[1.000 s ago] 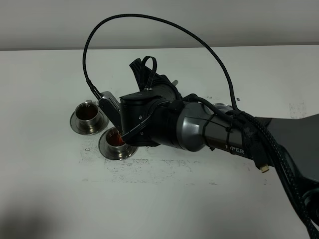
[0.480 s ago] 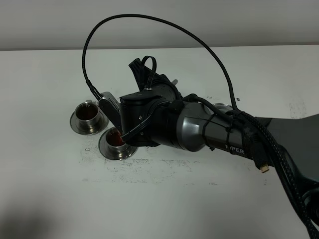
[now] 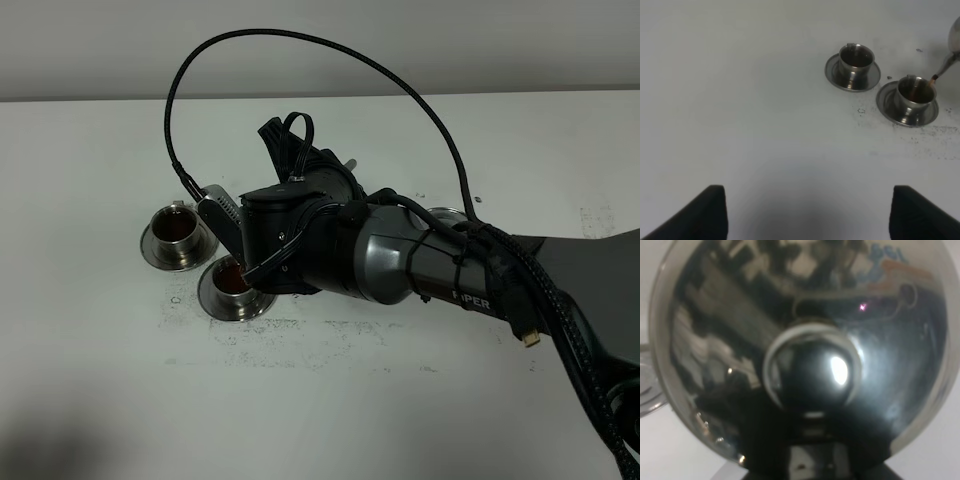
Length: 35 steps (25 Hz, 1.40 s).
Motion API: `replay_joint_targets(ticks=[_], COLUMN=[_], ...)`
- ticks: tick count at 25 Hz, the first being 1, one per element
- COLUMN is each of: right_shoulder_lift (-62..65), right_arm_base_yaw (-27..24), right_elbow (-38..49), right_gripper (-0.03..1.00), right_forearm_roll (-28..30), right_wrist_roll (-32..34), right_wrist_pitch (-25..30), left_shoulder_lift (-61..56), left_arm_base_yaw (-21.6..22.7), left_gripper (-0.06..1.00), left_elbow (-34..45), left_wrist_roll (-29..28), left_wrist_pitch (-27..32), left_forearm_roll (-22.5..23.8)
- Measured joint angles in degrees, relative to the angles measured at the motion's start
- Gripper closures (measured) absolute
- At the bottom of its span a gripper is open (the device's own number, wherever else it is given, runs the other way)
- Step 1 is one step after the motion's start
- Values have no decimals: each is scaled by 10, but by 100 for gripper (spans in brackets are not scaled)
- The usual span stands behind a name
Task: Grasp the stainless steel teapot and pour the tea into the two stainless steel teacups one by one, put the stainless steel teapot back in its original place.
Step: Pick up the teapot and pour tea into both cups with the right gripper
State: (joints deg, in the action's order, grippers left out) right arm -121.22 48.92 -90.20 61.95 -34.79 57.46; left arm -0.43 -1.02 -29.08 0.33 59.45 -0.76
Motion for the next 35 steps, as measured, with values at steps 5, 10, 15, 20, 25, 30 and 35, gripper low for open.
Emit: replay_joint_targets(ticks=[5,10,15,20,25,30,35], right_shoulder_lift=[0,0,0,0,0,0,0], right_arm_base_yaw=[0,0,0,0,0,0,0], right_elbow=[0,0,0,0,0,0,0], right_gripper=[80,80,80,80,80,80,80], right_forearm_roll=[0,1,1,1,1,1,1], right_wrist_roll=[0,-1,-1,0,0,0,1], right_wrist_pitch=[0,0,0,0,0,0,0], left_shoulder_lift=[0,0,0,0,0,0,0], left_arm_base_yaw=[0,0,0,0,0,0,0], left_gripper=[30,30,30,30,30,30,30], left_elbow=[0,0,0,0,0,0,0], left_wrist_roll=[0,0,0,0,0,0,0], left_wrist_pitch=[0,0,0,0,0,0,0], left_forearm_roll=[0,0,0,0,0,0,0])
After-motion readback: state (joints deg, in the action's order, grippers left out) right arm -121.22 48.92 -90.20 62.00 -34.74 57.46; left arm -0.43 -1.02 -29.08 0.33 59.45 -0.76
